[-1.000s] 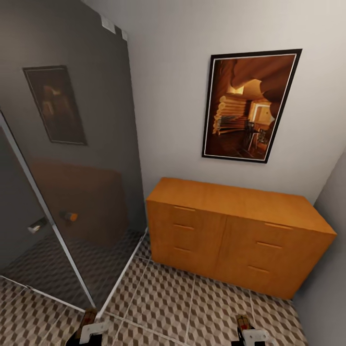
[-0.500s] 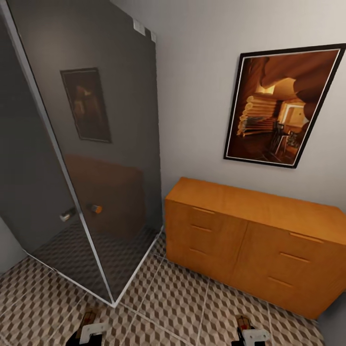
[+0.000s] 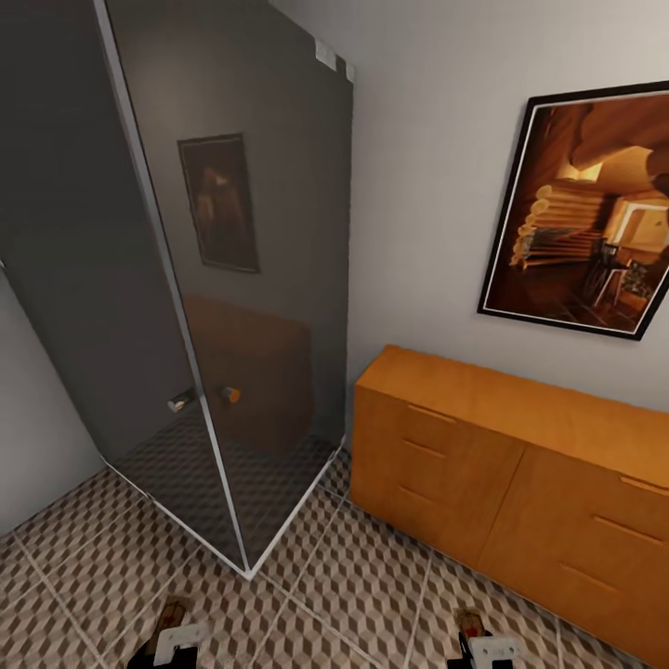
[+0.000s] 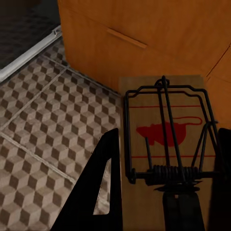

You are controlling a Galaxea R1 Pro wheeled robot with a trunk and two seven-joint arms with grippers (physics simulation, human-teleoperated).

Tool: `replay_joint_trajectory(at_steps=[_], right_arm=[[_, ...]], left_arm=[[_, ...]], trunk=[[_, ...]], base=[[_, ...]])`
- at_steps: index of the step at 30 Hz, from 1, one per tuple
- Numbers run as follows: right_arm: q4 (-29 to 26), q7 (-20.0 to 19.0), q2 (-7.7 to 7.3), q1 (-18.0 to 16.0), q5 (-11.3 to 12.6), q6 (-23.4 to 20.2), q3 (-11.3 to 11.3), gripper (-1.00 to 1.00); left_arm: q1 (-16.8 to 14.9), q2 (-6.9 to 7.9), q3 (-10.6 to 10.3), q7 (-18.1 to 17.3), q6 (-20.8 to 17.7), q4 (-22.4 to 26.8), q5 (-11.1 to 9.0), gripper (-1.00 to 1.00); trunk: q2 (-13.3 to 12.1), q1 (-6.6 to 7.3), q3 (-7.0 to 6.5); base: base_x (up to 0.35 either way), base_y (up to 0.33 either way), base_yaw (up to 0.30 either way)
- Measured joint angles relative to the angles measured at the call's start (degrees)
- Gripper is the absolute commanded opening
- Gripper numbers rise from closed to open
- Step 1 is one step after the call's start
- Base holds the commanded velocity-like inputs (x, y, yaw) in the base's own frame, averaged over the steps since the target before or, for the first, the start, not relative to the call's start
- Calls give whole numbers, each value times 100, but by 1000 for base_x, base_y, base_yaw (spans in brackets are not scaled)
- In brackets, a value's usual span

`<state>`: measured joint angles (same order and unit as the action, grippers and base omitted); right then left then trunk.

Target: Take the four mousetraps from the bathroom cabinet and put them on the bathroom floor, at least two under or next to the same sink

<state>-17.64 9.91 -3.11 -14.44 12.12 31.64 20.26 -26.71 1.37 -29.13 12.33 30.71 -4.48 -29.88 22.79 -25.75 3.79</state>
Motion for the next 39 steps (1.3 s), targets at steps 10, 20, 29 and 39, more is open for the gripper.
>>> replay_joint_trajectory(at_steps=[10,20,29,39], right_arm=[[0,1,5,1,0,0,2,-100],[0,0,5,3,0,1,1,-100],[1,0,9,0,0,8,1,-100],[0,2,9,0,0,2,3,-100]], left_arm=[[0,0,0,0,0,1,0,-100],[0,0,0,0,0,0,0,-100],[0,0,0,0,0,1,1,-100],[0,0,0,0,0,0,0,-100]], trunk=[[0,0,0],[0,0,0],[0,0,0],[0,0,0]], base=[[0,0,272],[0,0,272],[0,0,272],[0,0,272]])
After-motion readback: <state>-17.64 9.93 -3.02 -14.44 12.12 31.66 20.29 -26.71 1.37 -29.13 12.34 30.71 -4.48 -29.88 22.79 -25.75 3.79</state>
